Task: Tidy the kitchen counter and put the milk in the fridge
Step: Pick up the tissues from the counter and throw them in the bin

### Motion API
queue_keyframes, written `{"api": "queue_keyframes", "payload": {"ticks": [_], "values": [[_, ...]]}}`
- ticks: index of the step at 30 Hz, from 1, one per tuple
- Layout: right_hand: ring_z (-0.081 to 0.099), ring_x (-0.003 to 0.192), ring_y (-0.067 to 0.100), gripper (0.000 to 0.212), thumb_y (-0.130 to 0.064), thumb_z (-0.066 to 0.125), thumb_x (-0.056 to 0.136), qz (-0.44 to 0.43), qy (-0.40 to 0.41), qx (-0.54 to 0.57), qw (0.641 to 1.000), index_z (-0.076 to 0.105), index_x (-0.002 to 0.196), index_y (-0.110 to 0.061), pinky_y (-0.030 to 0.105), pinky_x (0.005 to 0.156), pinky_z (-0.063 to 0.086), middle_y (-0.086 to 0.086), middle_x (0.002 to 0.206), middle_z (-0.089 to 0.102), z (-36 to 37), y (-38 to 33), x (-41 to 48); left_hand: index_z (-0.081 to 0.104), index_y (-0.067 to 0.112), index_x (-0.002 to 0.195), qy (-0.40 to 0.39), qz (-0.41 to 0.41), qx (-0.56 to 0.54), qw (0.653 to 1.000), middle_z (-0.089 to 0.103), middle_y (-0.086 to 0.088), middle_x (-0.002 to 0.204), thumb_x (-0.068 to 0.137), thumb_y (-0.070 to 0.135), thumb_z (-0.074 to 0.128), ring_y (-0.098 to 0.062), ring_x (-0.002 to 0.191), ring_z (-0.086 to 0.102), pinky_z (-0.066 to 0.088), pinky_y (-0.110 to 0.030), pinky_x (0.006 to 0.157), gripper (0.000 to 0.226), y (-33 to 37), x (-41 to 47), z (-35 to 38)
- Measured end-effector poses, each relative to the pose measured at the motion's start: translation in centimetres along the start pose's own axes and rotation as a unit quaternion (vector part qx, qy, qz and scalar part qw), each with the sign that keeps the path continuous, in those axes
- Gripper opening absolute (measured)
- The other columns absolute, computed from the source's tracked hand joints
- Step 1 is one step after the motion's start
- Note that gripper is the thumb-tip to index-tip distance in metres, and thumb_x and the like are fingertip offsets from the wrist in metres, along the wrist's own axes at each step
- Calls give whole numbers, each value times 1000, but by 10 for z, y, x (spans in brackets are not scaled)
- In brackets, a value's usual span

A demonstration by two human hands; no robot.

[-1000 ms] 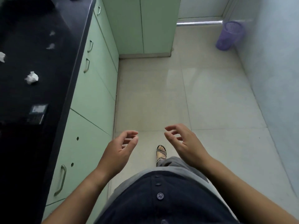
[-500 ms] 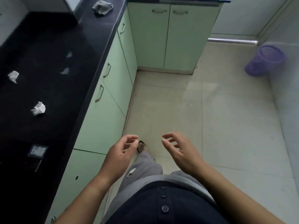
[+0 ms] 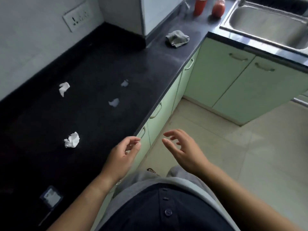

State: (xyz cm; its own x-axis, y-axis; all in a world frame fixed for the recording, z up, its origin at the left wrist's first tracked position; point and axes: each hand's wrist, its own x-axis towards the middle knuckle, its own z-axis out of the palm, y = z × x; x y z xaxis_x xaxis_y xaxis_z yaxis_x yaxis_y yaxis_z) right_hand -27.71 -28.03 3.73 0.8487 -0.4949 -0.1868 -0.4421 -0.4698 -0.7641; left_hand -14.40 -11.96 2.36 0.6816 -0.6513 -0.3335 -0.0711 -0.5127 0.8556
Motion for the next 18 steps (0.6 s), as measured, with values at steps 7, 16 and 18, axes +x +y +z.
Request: {"api": "queue_keyframes", "payload": {"ticks": [7,16,18], "values": [[54,98,3,36,-53,46,87,-57,-138,-5,989,58,110,-28,26,85,49,-11,112,55,14,-16,107,61,31,103,123,-117,-51,984,62,16,99,89,33,54,6,90,57,43,-16,75,16,-20,34,-32],[54,97,6,36,-46,51,89,-201,-334,-71,918,58,116,-22,22,84,47,-10,112,53,31,-76,254,60,23,106,270,-252,-29,929,57,2,111,87,29,58,-13,103,57,44,-26,86,20,-60,95,-41],[54,100,8,36,-44,52,89,-231,-354,-75,903,57,116,-21,23,85,45,-8,114,53,41,-91,288,59,18,110,297,-253,40,920,56,0,114,86,29,58,-16,105,55,42,-27,88,26,-61,117,-50]]}}
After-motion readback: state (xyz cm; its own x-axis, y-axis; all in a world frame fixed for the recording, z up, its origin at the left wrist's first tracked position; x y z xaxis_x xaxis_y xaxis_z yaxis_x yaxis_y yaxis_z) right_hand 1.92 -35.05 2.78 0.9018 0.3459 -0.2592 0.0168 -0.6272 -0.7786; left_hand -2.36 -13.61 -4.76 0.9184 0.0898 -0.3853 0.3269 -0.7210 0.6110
